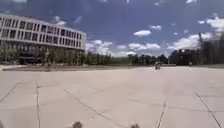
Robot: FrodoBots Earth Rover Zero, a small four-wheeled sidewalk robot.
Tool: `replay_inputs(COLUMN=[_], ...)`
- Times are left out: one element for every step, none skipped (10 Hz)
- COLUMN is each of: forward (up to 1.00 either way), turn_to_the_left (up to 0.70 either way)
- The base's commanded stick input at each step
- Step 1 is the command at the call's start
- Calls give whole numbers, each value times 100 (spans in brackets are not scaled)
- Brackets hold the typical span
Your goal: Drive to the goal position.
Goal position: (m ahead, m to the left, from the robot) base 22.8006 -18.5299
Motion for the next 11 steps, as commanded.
replay_inputs(forward=[70, 70, 70, 70, 70, 70, 70, 70, 70, 70, 70], turn_to_the_left=[0, 0, 0, 0, 0, 0, 0, 0, 0, 0, -3])
